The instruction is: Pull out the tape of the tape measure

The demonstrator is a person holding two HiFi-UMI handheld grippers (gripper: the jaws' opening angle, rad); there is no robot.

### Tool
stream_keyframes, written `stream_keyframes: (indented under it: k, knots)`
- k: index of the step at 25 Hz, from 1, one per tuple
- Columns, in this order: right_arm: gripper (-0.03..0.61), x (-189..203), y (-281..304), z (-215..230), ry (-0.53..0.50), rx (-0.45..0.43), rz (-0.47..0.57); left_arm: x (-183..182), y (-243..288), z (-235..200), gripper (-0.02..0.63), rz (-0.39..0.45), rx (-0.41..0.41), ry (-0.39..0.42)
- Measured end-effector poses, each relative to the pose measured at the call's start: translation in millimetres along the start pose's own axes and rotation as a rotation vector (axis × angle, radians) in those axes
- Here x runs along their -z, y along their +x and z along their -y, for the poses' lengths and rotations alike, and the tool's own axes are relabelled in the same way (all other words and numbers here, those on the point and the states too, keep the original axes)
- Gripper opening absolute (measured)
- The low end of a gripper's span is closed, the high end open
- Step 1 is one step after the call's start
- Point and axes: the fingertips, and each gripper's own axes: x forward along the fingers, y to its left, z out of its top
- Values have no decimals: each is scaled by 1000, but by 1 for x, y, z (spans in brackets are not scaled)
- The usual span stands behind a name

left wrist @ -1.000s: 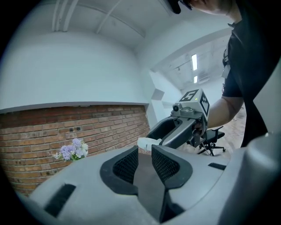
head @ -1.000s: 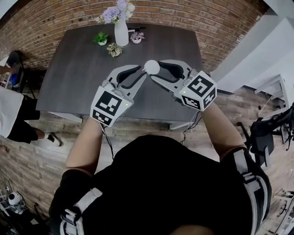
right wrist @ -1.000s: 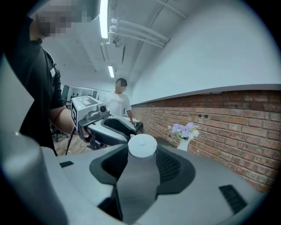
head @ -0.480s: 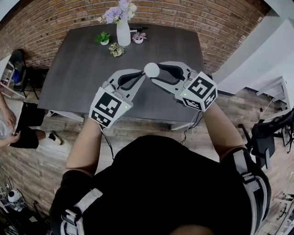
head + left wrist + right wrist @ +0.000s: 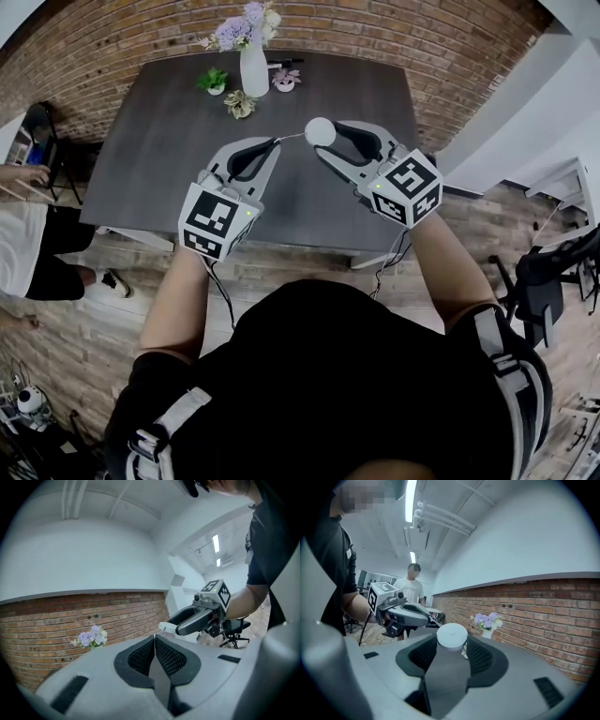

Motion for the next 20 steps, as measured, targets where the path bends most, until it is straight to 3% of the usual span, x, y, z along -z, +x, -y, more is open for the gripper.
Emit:
stream_keyframes:
  k: [13,20]
  knots:
    - [196,30,-66,91,110,251,14,26,-63,-86,15,-24,-269,-100]
    - [196,32,-54,74,98,204,3,34,-56,-78,15,-42,-252,-118]
